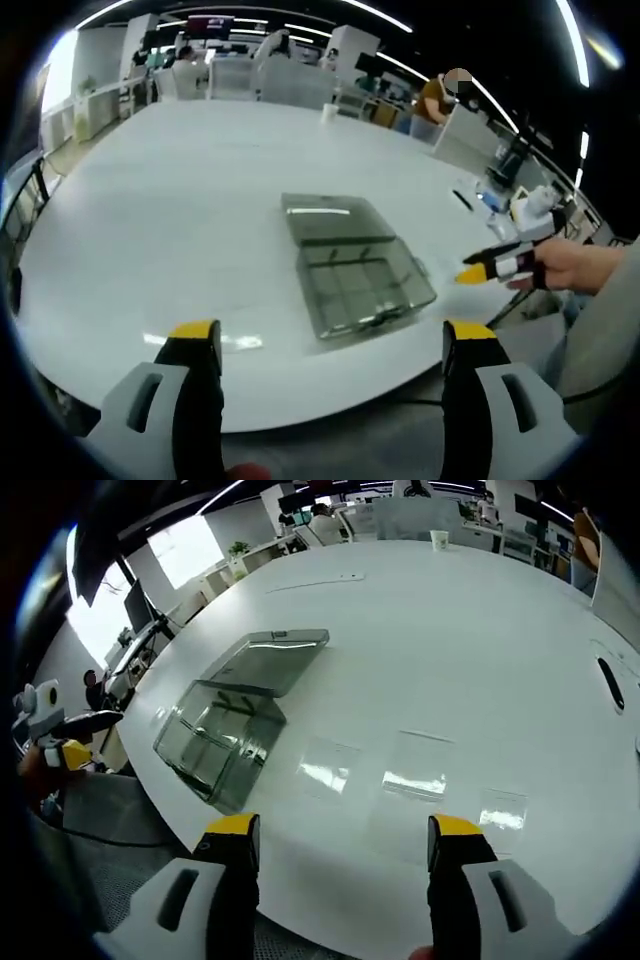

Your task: Insert the divider into the dual guide fixture by aligning both edges with the guide slots and pushing it downward to the bottom, including one-sided entry, uneven engagement, binding, and posture correction.

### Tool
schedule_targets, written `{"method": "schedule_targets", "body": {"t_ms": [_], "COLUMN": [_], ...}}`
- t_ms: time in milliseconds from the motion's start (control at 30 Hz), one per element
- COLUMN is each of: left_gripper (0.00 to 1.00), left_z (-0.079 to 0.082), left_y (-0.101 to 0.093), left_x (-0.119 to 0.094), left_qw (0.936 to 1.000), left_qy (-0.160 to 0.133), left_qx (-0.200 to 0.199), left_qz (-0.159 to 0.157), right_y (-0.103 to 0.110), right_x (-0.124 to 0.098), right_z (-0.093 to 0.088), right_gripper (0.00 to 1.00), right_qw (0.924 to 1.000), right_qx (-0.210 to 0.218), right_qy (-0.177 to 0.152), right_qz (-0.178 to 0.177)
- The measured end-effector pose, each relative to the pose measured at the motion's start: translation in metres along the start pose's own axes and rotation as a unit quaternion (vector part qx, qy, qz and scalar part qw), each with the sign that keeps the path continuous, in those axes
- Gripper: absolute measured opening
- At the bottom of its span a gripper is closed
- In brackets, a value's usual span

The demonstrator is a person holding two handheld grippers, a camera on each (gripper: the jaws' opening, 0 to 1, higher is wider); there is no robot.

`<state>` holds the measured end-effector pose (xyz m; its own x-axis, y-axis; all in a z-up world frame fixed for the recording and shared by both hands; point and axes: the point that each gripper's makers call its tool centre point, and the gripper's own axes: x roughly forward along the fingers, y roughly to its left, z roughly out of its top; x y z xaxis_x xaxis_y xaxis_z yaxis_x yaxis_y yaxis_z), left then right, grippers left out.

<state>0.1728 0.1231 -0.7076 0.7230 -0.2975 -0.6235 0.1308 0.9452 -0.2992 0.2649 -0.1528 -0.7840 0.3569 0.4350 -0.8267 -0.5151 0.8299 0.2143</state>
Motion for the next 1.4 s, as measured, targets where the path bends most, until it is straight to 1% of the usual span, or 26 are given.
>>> {"method": "schedule_targets", "body": {"t_ms": [833, 1400], "left_gripper": [0.89, 0.89], "left_z": [-0.007, -0.007], "left_y": [0.000, 0.001], "left_x": [0.010, 0.014], "left_qw": [0.9999, 0.9998], "left_qy": [0.015, 0.016], "left_qx": [-0.003, -0.009], "left_qz": [-0.005, -0.007], "right_y": [-0.019, -0.033], "right_x": [0.015, 0.023], "right_z": [0.002, 0.001], "right_gripper": [0.62, 0.58], "right_qw": [0.9996, 0.9990], "right_qx": [0.018, 0.026], "right_qy": [0.016, 0.028], "right_qz": [-0.012, -0.023]}}
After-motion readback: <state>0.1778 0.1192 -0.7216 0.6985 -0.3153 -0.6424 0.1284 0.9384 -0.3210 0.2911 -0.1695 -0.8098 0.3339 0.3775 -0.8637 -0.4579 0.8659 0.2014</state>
